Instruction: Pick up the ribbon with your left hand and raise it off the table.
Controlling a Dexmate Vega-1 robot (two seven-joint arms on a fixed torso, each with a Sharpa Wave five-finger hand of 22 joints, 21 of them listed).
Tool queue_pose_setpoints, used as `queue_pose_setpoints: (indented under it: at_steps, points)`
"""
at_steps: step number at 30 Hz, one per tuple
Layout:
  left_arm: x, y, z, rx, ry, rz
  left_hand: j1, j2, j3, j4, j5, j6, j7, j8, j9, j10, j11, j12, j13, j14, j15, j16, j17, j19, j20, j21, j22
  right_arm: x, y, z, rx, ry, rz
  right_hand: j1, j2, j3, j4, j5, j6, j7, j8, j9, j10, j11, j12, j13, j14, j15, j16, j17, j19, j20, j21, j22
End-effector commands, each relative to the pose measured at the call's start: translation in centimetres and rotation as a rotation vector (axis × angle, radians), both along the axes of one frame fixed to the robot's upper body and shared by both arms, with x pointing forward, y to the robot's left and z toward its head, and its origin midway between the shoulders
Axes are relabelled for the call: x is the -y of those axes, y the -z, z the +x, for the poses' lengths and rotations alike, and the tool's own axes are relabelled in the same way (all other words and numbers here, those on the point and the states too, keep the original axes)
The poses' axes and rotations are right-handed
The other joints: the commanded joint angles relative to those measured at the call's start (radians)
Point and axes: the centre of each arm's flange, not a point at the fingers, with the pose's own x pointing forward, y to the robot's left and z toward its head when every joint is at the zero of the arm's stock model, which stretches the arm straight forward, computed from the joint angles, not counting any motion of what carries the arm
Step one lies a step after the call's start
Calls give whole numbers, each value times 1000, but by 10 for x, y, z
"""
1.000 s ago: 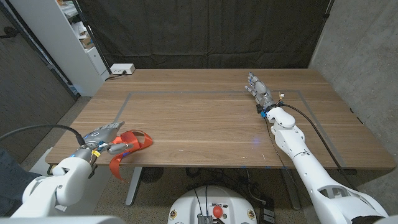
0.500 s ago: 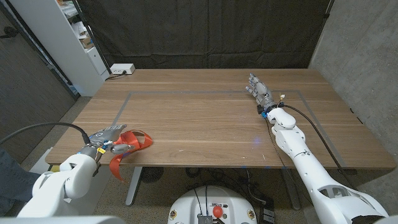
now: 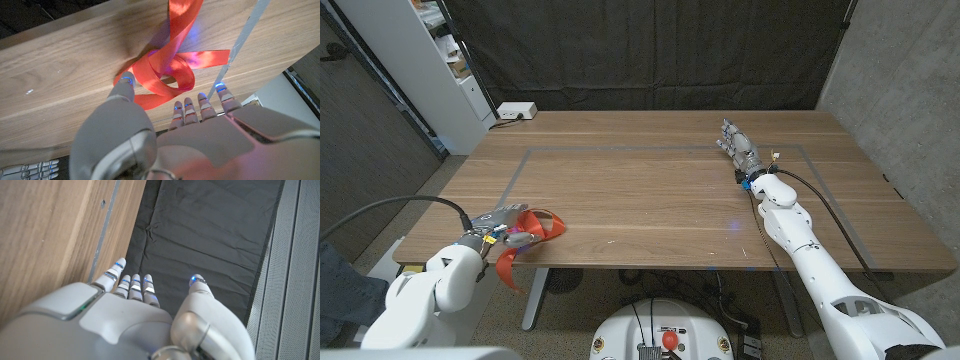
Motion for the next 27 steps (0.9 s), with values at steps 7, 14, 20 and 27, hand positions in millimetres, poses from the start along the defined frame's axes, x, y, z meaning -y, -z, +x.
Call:
queue_pose_setpoints:
  at_steps: [7,14,20,27]
  points:
    - [3,12,9,-29,15,-46,19,0,6,6,-4,21,1,10,2,11,-1,10,4,10,3,9,3,15,3,9,3,6,6,-1,-9,0,11,7,-5,-1,-7,3,12,1,4,3,2,3,4,2,7,1,4,2,0,10,9,5]
    - [5,16,11,-26,18,-57,30,7,10,6,-6,39,4,15,3,20,-5,15,6,22,0,13,3,28,3,12,4,6,9,-2,-13,0,11,7,-5,-1,-7,3,13,1,4,3,1,3,4,2,8,2,4,2,0,10,9,5]
    - [4,22,13,-32,11,-77,50,21,18,5,-11,57,7,19,4,35,-9,22,8,45,-2,19,4,55,2,19,6,5,11,-2,-21,2,10,6,-4,-1,-7,3,13,1,4,3,1,2,4,2,8,2,4,2,-1,10,9,6]
    - [3,28,15,-29,0,-100,107,45,34,0,-22,94,4,28,5,69,-14,36,13,100,-9,29,3,155,1,50,12,3,12,-3,-23,2,5,6,-4,-1,-7,3,12,0,4,3,1,2,4,3,8,2,4,2,-1,10,9,6]
